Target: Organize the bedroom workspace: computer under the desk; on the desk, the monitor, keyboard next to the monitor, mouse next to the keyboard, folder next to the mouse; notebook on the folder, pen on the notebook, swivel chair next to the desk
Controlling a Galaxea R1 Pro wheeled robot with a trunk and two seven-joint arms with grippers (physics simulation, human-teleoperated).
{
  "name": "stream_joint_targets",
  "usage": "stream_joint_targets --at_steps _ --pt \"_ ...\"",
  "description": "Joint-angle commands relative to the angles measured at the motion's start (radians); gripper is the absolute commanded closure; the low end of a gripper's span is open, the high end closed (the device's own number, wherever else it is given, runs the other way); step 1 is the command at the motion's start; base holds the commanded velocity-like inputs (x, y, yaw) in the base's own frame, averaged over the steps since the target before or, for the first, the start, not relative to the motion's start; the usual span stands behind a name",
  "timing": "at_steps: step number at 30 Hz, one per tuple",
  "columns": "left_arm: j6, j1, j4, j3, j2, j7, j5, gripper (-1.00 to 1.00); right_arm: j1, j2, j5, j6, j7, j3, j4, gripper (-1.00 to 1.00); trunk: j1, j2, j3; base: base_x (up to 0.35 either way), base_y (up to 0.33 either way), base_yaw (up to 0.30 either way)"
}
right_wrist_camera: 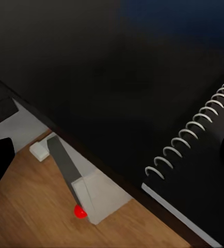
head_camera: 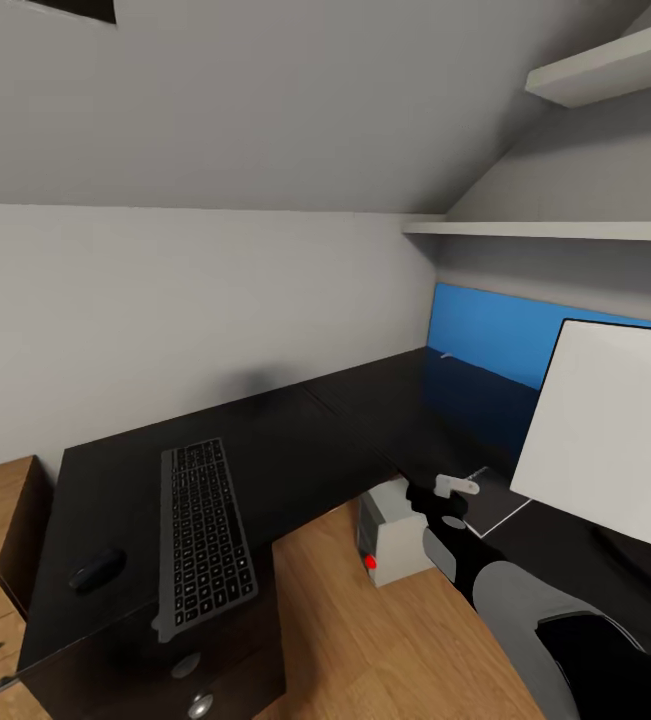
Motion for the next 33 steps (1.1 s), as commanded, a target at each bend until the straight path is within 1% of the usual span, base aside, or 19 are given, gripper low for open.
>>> stream_joint_targets --at_steps 1,13,23,33 --pt "-0.008 -0.001 0.0 -0.006 0.001 0.006 0.011 -1.0 0.0 0.0 -0.021 -0.004 -0.003 -0.005 0.016 -1.0 0.0 0.0 -0.001 -0.014 0.012 0.0" --pt "-0.008 -0.001 0.0 -0.006 0.001 0.006 0.011 -1.0 0.0 0.001 -0.019 -0.004 0.013 -0.003 0.016 -1.0 0.0 0.0 -0.001 -0.005 0.003 0.0" --pt "-0.008 -0.001 0.0 -0.006 0.001 0.006 0.011 -1.0 0.0 0.0 -0.019 -0.003 0.015 -0.003 0.016 -1.0 0.0 0.0 -0.001 -0.1 0.049 0.0" --pt "-0.008 -0.001 0.0 -0.006 0.001 0.006 0.01 -1.0 0.0 0.001 -0.019 -0.003 0.015 -0.003 0.016 -1.0 0.0 0.0 -0.001 -0.015 0.004 0.0"
